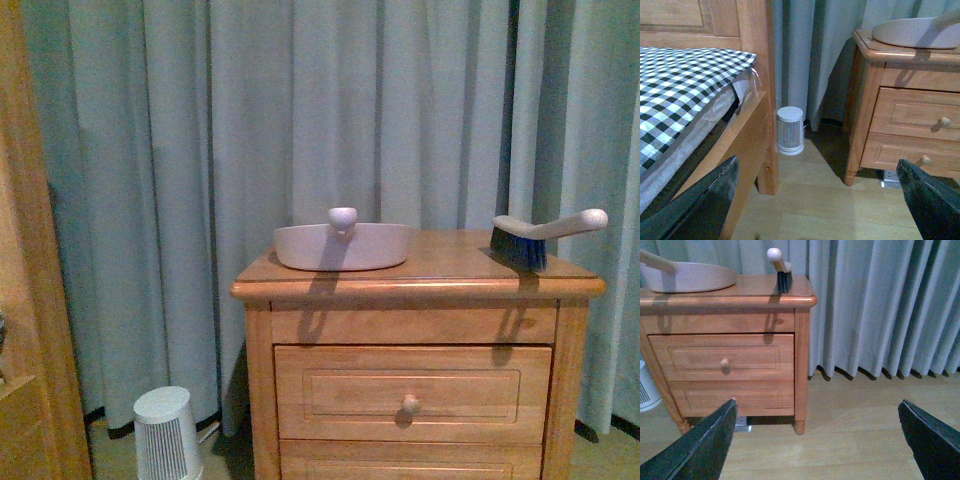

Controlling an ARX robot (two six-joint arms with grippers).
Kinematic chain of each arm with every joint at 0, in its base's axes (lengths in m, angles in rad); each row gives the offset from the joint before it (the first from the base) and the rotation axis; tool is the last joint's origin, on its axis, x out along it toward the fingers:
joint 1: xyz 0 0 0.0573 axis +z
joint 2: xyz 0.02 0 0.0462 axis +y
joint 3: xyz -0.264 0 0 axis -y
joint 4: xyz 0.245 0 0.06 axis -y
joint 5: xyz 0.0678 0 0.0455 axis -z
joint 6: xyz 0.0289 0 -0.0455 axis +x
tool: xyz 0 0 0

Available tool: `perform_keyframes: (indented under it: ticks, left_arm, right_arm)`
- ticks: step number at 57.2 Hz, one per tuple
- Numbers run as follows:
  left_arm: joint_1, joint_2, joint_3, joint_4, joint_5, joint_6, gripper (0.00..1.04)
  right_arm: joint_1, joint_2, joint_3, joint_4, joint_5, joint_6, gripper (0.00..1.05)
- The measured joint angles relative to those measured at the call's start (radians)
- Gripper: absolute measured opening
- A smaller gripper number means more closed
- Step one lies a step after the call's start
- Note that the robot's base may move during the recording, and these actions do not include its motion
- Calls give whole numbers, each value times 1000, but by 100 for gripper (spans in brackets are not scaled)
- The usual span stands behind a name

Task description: Clean up trash

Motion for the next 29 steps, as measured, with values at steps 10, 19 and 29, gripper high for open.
perform_keyframes:
  ticks: [10, 19, 29]
  left_arm:
    - [0, 0, 0, 0, 0, 0, 97]
    - [0, 0, 0, 0, 0, 0, 97]
    - [0, 0, 0, 0, 0, 0, 97]
  right_arm:
    - [0, 0, 0, 0, 0, 0, 97]
    - [0, 0, 0, 0, 0, 0, 97]
    - [0, 0, 0, 0, 0, 0, 97]
